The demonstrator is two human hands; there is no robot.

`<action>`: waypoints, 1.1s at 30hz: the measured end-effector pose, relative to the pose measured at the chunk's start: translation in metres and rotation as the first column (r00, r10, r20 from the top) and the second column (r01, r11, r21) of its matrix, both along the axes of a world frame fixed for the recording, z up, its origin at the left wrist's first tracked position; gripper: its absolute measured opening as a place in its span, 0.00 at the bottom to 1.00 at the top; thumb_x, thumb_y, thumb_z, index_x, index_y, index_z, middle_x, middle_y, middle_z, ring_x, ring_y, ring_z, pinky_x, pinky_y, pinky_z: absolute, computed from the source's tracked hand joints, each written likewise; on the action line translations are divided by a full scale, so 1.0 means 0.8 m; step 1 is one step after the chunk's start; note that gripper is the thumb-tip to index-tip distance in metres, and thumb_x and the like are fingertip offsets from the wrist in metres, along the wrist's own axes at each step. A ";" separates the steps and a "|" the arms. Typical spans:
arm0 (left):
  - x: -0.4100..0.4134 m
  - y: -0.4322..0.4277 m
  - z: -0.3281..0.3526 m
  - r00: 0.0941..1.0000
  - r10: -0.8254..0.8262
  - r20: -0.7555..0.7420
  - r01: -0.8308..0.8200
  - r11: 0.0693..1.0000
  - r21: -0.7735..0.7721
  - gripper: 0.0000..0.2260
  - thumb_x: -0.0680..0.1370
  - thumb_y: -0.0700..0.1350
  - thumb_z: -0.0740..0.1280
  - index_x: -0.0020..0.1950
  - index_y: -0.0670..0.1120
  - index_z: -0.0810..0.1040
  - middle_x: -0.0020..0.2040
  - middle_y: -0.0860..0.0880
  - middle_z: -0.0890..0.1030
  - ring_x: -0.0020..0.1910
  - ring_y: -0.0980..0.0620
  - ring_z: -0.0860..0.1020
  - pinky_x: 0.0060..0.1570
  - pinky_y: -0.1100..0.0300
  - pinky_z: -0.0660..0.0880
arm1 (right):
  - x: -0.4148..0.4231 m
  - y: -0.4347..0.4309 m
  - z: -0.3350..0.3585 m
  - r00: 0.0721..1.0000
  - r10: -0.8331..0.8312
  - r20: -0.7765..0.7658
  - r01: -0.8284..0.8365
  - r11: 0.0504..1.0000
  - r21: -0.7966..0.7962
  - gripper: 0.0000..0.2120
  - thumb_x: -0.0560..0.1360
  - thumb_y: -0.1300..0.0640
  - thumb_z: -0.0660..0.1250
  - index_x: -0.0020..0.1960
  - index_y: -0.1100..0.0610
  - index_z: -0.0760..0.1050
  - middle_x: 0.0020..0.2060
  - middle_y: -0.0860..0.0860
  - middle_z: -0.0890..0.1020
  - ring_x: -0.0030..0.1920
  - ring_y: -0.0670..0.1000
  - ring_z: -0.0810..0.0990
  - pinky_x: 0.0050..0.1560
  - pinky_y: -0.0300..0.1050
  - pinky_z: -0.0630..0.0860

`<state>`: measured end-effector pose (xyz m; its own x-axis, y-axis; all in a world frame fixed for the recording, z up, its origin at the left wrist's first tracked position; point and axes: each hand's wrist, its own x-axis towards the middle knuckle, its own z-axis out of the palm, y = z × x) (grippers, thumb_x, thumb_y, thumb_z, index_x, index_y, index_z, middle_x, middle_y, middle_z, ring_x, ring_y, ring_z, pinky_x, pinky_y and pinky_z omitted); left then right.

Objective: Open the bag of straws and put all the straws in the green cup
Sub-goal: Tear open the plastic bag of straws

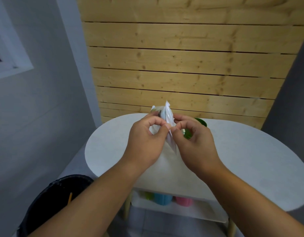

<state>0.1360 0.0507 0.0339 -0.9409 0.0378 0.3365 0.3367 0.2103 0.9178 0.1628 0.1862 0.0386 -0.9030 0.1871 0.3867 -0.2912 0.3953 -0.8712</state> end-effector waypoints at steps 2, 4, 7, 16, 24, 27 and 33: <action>0.003 0.005 0.003 1.000 0.012 -0.028 -0.013 0.999 -0.038 0.04 0.79 0.43 0.71 0.46 0.48 0.85 0.63 0.60 0.80 0.66 0.61 0.76 0.62 0.55 0.80 | 0.001 -0.005 -0.002 1.000 -0.024 -0.013 0.023 0.999 -0.023 0.08 0.75 0.55 0.70 0.37 0.54 0.80 0.59 0.42 0.82 0.62 0.43 0.77 0.54 0.39 0.77; 0.008 0.006 0.006 0.998 0.028 -0.051 -0.032 0.997 -0.068 0.04 0.80 0.43 0.71 0.46 0.48 0.84 0.61 0.63 0.78 0.59 0.69 0.76 0.57 0.67 0.79 | 0.000 -0.009 -0.003 0.999 -0.051 -0.019 0.050 0.998 -0.040 0.08 0.75 0.56 0.70 0.38 0.54 0.80 0.57 0.42 0.83 0.60 0.43 0.78 0.51 0.36 0.76; 0.006 0.000 0.004 0.996 0.077 -0.048 -0.077 0.997 -0.009 0.05 0.80 0.43 0.70 0.45 0.47 0.84 0.58 0.64 0.81 0.58 0.68 0.78 0.56 0.62 0.81 | -0.008 0.001 -0.004 0.994 -0.106 -0.011 0.103 0.980 -0.168 0.08 0.76 0.58 0.69 0.38 0.55 0.79 0.54 0.44 0.84 0.57 0.47 0.82 0.53 0.47 0.81; 0.008 0.003 0.008 0.999 0.003 -0.038 -0.006 0.996 -0.085 0.05 0.76 0.43 0.73 0.42 0.44 0.82 0.55 0.64 0.83 0.57 0.67 0.80 0.55 0.66 0.76 | -0.007 0.016 0.008 0.998 0.068 -0.013 -0.069 0.997 -0.038 0.15 0.77 0.54 0.70 0.63 0.47 0.75 0.62 0.45 0.81 0.61 0.47 0.80 0.57 0.45 0.81; 0.003 0.007 0.003 0.994 0.078 -0.073 -0.088 0.985 -0.150 0.05 0.76 0.43 0.73 0.44 0.47 0.78 0.54 0.64 0.81 0.54 0.70 0.78 0.45 0.76 0.75 | -0.017 0.027 0.002 0.999 -0.030 0.018 0.031 0.999 -0.042 0.15 0.82 0.61 0.59 0.63 0.52 0.81 0.53 0.48 0.85 0.54 0.47 0.84 0.54 0.53 0.83; 0.005 0.011 0.009 0.986 0.067 0.154 -0.068 0.998 0.001 0.09 0.80 0.55 0.69 0.54 0.51 0.77 0.53 0.56 0.81 0.52 0.61 0.80 0.44 0.69 0.79 | -0.018 0.029 0.006 0.995 -0.101 0.028 0.103 0.988 -0.113 0.16 0.82 0.60 0.60 0.50 0.43 0.82 0.44 0.40 0.85 0.50 0.46 0.84 0.50 0.48 0.83; -0.020 0.019 -0.018 0.678 -0.286 0.677 -0.155 0.844 0.513 0.25 0.75 0.69 0.67 0.61 0.51 0.82 0.57 0.43 0.85 0.59 0.43 0.82 0.65 0.42 0.76 | -0.016 0.035 0.015 0.989 0.002 0.148 0.065 0.890 -0.451 0.13 0.83 0.61 0.59 0.51 0.52 0.82 0.45 0.51 0.85 0.39 0.45 0.85 0.35 0.41 0.81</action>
<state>0.1202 0.0660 0.0194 -0.8855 0.1490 -0.4400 -0.4639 -0.3342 0.8204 0.1496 0.2142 0.0506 -0.9321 0.3408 0.1228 -0.1467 -0.0453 -0.9881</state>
